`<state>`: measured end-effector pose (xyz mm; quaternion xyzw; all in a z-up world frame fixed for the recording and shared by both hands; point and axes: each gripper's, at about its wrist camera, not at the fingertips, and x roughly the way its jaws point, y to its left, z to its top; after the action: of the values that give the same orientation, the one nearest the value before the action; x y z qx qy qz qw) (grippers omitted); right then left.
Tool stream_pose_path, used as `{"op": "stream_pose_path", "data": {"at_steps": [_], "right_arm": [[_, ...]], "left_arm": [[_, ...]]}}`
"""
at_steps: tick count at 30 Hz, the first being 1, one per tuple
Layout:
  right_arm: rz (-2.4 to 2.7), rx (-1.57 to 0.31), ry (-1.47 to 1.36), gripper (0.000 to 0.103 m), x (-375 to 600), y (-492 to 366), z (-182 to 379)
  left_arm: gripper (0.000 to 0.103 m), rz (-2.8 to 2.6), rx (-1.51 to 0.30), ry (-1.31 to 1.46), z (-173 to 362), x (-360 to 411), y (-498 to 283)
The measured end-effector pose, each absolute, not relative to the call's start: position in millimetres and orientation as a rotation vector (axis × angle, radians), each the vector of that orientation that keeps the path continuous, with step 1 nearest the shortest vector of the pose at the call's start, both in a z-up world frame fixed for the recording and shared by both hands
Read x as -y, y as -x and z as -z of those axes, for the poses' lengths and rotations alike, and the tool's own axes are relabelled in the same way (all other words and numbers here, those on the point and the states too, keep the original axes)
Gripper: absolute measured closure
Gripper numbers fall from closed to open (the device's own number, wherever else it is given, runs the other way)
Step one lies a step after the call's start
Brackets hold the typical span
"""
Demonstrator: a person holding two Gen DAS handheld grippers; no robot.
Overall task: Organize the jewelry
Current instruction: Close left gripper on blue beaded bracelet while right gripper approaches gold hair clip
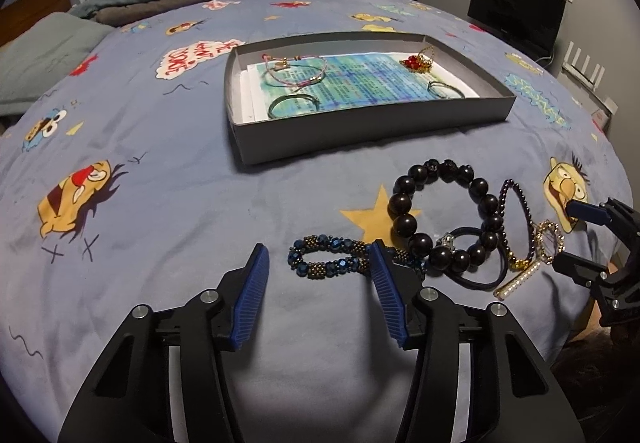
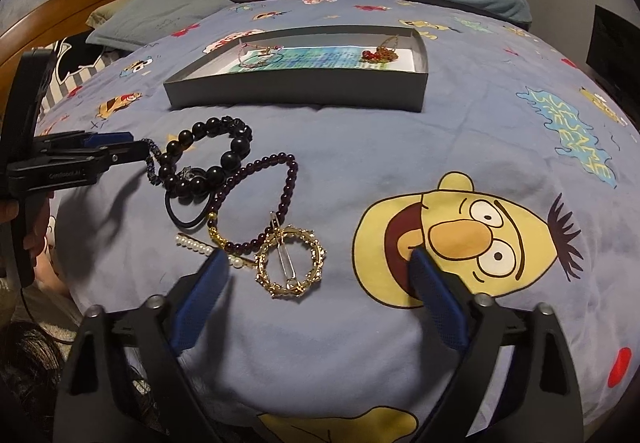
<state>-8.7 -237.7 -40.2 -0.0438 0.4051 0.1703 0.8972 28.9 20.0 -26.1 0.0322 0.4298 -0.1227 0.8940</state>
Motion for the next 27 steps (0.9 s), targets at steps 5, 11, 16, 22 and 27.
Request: {"op": "stream_pose_path", "data": {"at_steps": [5, 11, 16, 22, 27], "right_arm": [[-0.37, -0.834, 0.106, 0.036, 233.8, 10.2, 40.0], [-0.382, -0.843, 0.127, 0.045, 227.4, 8.6, 42.4], [-0.379, -0.855, 0.135, 0.049, 225.2, 5.2, 46.6], [-0.373, -0.864, 0.141, 0.061, 227.2, 3.8, 49.2], [-0.374, -0.868, 0.109, 0.068, 234.8, 3.9, 49.3]], "left_arm": [[0.054, 0.254, -0.895, -0.068, 27.9, -20.8, -29.8], [0.056, 0.257, -0.908, -0.085, 31.7, -19.4, -29.8], [0.058, 0.271, -0.929, -0.108, 34.3, -19.7, -29.5], [0.062, 0.285, -0.947, -0.123, 35.9, -19.5, -30.5], [0.066, 0.301, -0.97, -0.067, 35.1, -25.7, -42.0]]}}
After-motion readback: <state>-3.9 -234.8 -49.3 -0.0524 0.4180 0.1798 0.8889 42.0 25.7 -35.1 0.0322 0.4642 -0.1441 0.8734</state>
